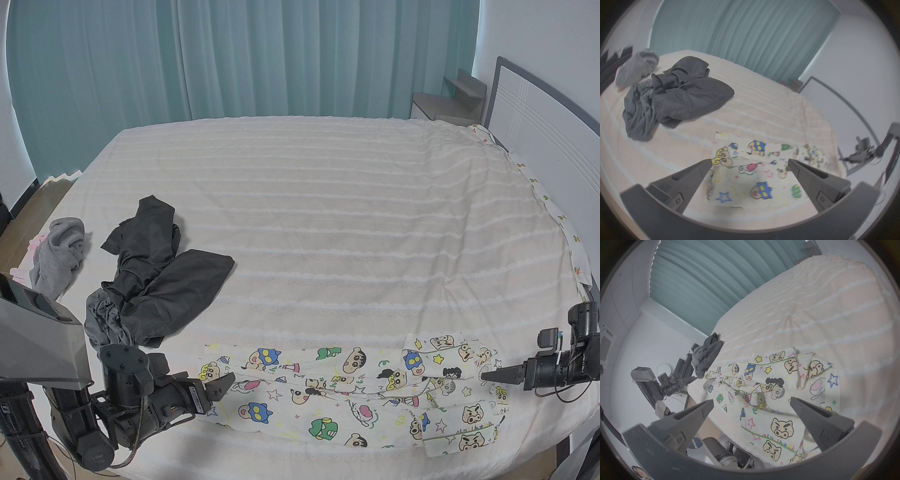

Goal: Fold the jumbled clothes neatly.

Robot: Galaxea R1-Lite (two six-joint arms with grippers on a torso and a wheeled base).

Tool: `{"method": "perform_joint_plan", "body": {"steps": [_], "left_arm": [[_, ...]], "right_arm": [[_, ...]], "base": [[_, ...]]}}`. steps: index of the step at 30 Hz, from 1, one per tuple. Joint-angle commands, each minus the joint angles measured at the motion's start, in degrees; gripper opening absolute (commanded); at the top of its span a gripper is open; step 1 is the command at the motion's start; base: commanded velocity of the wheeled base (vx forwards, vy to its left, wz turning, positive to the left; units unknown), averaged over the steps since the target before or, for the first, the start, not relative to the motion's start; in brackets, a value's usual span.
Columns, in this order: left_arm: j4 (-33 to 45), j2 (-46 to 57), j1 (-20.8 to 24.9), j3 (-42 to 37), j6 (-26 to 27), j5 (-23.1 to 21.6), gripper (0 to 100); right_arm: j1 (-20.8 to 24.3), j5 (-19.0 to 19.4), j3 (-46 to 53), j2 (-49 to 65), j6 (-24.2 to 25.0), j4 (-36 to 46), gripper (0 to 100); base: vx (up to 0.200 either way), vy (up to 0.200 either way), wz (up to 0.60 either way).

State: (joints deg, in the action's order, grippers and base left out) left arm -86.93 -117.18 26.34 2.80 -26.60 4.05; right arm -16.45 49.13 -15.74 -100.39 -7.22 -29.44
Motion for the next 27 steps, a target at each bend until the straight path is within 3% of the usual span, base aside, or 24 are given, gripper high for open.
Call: {"method": "perform_joint_plan", "body": {"steps": [1, 5, 8, 11, 13, 19, 27], "left_arm": [[5.81, -3.67, -4.28, 6.16, 4.36, 0.7, 100], [31.74, 4.06, -6.74, 18.91, 4.28, -0.8, 100], [52.92, 10.04, -6.48, 30.59, 2.96, -4.93, 100], [66.89, 11.53, -6.48, 40.44, 0.58, -6.86, 100], [70.32, 10.74, -6.74, 43.69, 1.2, -6.42, 100], [69.53, 4.68, -7.18, 44.66, 7.7, -6.51, 100], [67.42, 1.69, -8.5, 48.96, 7.7, -5.81, 100]], "right_arm": [[-3.86, 0.97, 2.99, 4.85, 1.77, -0.09, 100], [-4.21, 5.8, 2.99, 4.41, 3.96, -0.09, 100], [-4.3, 6.24, 2.99, 4.41, 3.96, -0.18, 100], [-4.21, 6.33, 3.08, 4.33, 3.96, -0.09, 100], [-4.21, 6.51, 3.35, 4.33, 3.96, -0.09, 100], [-4.21, 7.65, 3.52, 3.53, 3.79, -0.18, 100], [-4.3, 7.83, 3.7, 3.09, 3.53, -0.18, 100]], "base": [[0.0, 0.0, 0.0], [0.0, 0.0, 0.0], [0.0, 0.0, 0.0], [0.0, 0.0, 0.0], [0.0, 0.0, 0.0], [0.0, 0.0, 0.0], [0.0, 0.0, 0.0]]}}
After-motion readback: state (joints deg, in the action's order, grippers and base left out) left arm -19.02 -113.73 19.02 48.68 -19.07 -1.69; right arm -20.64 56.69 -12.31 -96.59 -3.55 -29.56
